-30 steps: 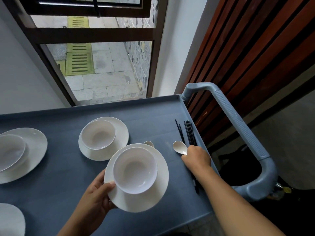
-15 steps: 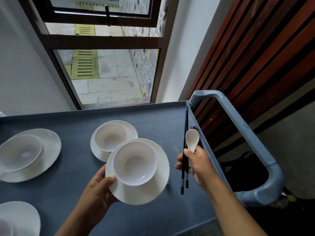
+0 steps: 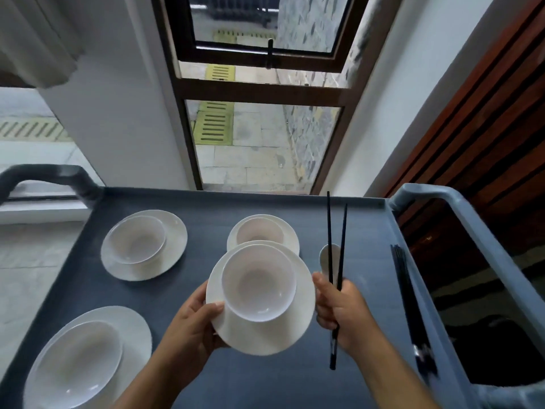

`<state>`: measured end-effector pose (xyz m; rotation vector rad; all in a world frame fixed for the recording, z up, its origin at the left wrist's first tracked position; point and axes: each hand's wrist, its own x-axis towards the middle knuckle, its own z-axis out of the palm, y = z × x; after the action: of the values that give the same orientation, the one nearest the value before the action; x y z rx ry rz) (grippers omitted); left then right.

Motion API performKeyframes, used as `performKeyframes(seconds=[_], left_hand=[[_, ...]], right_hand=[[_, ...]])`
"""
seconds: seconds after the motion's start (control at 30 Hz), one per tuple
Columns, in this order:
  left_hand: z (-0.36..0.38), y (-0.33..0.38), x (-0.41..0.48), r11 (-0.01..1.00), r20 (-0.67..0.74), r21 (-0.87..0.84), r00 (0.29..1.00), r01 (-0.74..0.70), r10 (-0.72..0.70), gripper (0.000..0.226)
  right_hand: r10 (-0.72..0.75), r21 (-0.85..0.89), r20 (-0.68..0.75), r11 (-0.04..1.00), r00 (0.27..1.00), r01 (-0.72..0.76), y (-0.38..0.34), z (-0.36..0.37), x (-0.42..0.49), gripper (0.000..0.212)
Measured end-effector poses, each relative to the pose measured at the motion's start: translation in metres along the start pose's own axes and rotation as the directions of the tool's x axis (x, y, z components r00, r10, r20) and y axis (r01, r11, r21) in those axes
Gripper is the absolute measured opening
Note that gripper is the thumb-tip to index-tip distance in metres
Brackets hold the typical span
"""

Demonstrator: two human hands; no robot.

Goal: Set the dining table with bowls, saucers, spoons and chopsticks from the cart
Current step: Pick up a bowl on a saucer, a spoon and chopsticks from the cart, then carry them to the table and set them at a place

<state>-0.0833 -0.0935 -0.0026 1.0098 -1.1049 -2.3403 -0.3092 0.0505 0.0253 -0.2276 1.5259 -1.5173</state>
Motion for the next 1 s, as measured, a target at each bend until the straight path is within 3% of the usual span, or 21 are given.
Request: performKeyframes(seconds=[0.27, 0.47, 0.67, 1.0], left_hand=[[-0.009, -0.003, -0.039, 0.993, -0.176, -0.059, 0.981, -0.097, 0.086, 0.053], [-0.004, -0.029, -0.090, 0.957, -0.399, -0.166, 0.904, -0.238, 0.156, 0.047], [0.004, -0.066, -0.163, 0.889, -0.670, -0.194, 0.718, -0.416, 0.190, 0.046], [0.008, -0.119, -0.293, 0.770, -0.906, -0.120, 0.386, -0.626, 0.173, 0.045]], right_hand=[[0.125, -0.186, 0.161, 0.978, 0.979, -0.094, -0.007, 0.030, 0.018, 0.026], [0.269, -0.288, 0.411, 0.945, 0.871, -0.156, -0.008, 0.054, 0.030, 0.030], [0.376, -0.437, 0.600, 0.893, 0.706, -0.105, 0.015, 0.104, 0.014, 0.034], [0.553, -0.594, 0.740, 0.804, 0.382, -0.014, 0.080, 0.204, -0.071, 0.032]])
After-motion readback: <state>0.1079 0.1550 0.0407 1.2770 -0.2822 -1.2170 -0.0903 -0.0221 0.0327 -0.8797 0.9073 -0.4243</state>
